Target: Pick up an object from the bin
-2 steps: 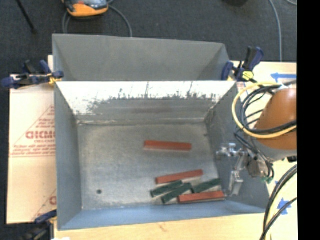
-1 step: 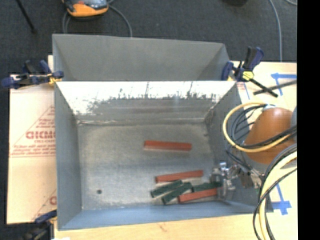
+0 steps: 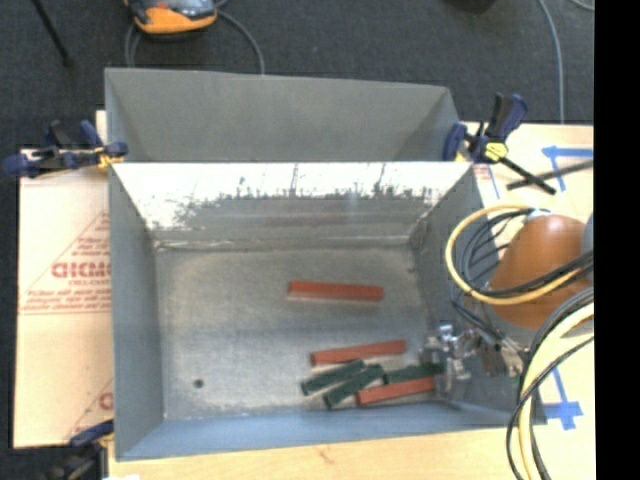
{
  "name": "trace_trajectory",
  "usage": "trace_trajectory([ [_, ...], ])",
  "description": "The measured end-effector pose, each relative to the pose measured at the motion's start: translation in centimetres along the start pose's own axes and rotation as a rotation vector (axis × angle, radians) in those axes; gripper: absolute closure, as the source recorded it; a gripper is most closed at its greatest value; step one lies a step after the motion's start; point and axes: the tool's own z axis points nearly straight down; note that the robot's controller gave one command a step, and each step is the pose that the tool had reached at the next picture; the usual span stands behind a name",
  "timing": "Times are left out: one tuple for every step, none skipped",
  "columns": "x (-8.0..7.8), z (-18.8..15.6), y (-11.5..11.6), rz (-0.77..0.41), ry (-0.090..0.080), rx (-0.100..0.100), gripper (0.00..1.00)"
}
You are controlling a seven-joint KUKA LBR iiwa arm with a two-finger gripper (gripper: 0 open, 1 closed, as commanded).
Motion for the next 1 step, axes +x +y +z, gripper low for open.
trace_trajectory([
  [-6.97, -18.4, 2.38, -0.092, -0.002, 0.0, 1.0],
])
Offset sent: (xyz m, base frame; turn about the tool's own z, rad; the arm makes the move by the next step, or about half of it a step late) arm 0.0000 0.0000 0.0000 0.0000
